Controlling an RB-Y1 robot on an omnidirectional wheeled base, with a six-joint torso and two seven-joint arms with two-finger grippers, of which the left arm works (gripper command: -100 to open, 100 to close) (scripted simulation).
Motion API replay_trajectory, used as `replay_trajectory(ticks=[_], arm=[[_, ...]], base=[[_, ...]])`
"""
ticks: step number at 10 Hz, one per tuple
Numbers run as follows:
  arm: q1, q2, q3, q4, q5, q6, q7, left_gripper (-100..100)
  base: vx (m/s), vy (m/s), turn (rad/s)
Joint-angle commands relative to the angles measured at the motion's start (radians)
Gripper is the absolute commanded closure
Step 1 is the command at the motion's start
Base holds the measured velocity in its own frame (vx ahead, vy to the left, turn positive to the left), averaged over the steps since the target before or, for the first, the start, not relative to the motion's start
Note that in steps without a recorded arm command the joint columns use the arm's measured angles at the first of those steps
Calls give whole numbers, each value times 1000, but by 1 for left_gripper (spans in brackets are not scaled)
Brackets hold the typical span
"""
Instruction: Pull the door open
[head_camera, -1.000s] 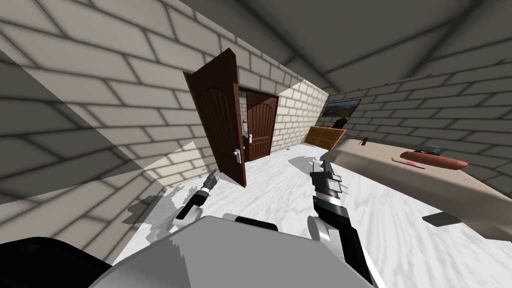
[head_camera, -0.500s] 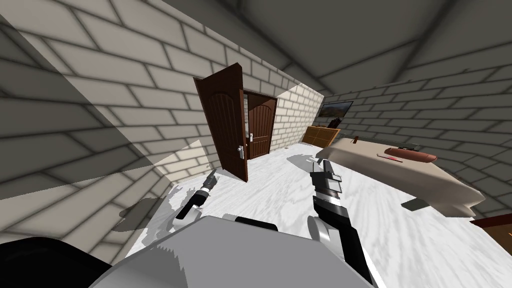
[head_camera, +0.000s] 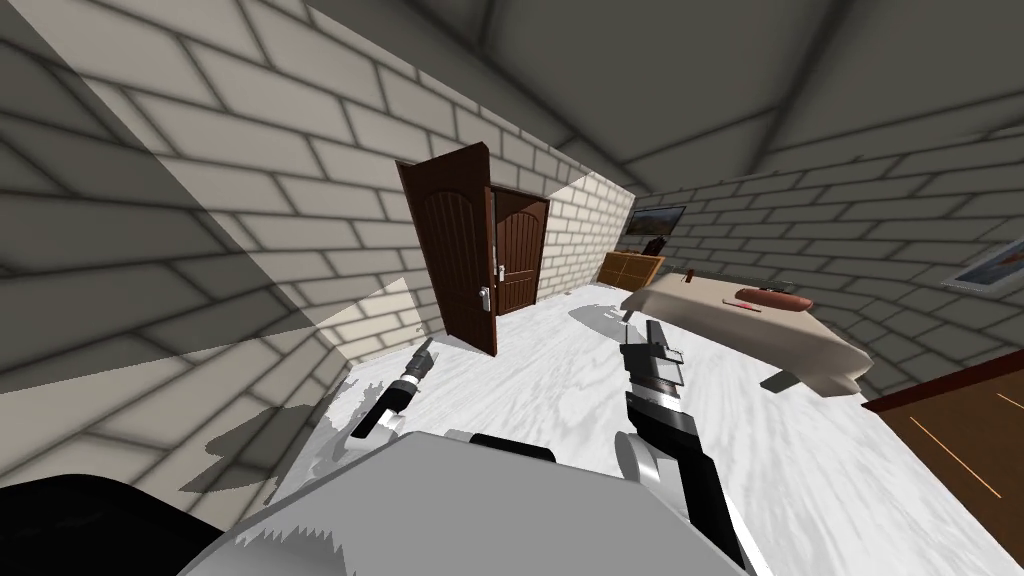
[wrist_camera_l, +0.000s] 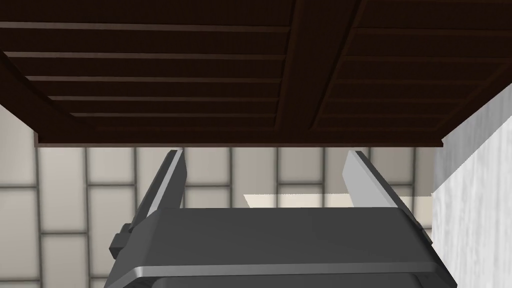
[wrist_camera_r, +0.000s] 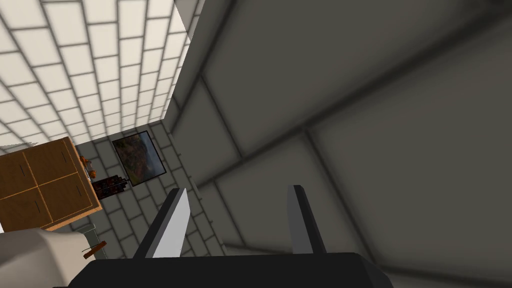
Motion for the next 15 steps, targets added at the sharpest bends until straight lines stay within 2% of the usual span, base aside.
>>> replay_trajectory(ticks=[1,3,7,15], arm=[[-2,2,0,3,2,-1,1,-100],[-4,5,1,8,4,-3,3,-100],[-13,15,3,26,12,-10,10,-100],[-26,31,6,54,24,-21,20,-100]], base=[[-177,59,-97],[-181,82,-118],[-93,117,-238],[129,119,-190]])
